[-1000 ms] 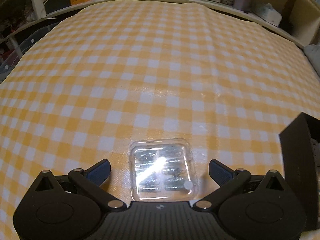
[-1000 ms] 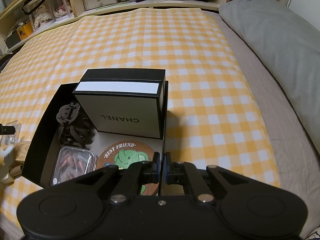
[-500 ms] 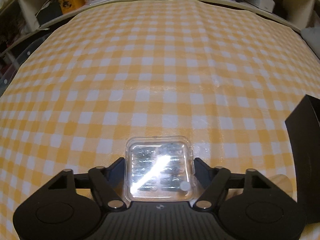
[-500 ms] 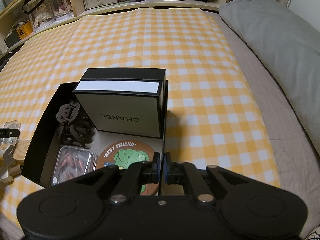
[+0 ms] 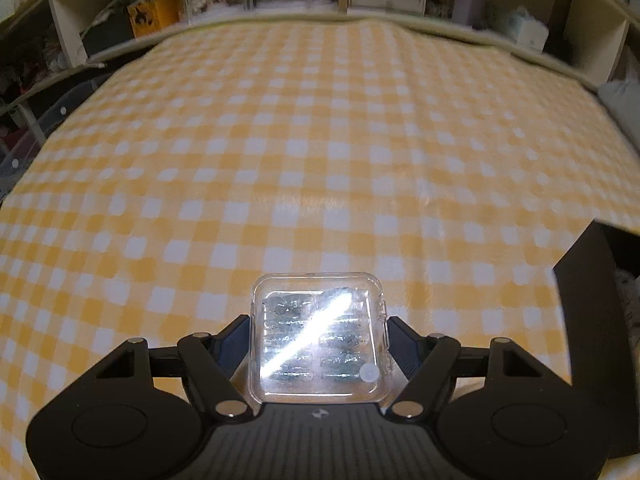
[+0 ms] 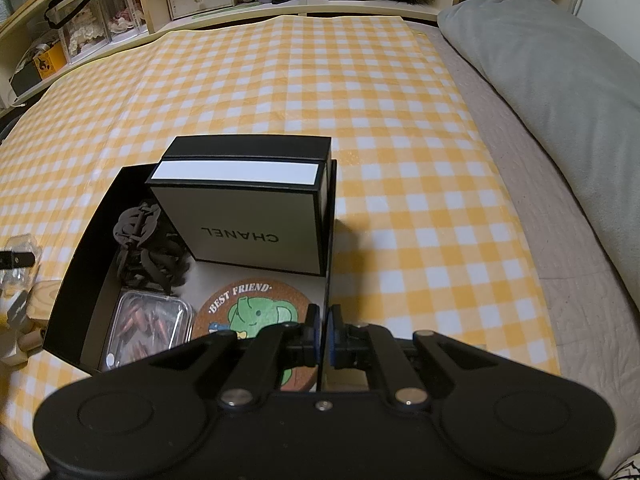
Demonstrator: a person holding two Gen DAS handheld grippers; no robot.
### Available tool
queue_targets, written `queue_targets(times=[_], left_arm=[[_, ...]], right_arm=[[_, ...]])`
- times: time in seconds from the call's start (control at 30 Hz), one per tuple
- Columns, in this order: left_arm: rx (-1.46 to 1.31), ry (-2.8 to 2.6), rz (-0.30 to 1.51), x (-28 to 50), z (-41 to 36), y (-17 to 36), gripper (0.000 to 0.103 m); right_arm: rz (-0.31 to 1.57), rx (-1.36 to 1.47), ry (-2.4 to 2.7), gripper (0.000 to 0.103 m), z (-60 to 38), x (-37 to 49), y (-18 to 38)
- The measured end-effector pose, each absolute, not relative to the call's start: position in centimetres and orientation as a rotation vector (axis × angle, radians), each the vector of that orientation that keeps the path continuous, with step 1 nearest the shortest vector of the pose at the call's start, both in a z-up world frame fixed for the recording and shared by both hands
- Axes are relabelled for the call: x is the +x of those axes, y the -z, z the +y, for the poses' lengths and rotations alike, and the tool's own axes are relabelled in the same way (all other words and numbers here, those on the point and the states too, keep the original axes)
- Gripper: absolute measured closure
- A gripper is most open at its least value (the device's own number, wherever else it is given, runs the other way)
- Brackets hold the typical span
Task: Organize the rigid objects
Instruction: 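Grasp the second clear plastic case with the left gripper, lift, then lower the second clear case into the black tray, open left gripper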
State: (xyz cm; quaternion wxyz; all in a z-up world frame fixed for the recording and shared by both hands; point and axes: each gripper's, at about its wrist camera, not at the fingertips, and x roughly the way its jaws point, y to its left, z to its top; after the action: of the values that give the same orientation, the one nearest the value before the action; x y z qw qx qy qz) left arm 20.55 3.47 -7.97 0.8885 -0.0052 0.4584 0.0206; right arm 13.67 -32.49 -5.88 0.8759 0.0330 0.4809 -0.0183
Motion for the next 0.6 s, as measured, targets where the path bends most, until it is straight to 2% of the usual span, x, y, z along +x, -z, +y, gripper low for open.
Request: queue_targets(times=[0.33,0.6], left_arm=[[-0.129,0.136,0.864,16.7,0.0,2.8,0.03],[-0.143,0.313,0.835,14.0,-5.9,1.3,0.03]], right_arm=[[1.004,0.073,0.039,0.098,-32.5,13.7,5.9],[1.005,0.073,0.039,0.098,-32.5,13.7,5.9]])
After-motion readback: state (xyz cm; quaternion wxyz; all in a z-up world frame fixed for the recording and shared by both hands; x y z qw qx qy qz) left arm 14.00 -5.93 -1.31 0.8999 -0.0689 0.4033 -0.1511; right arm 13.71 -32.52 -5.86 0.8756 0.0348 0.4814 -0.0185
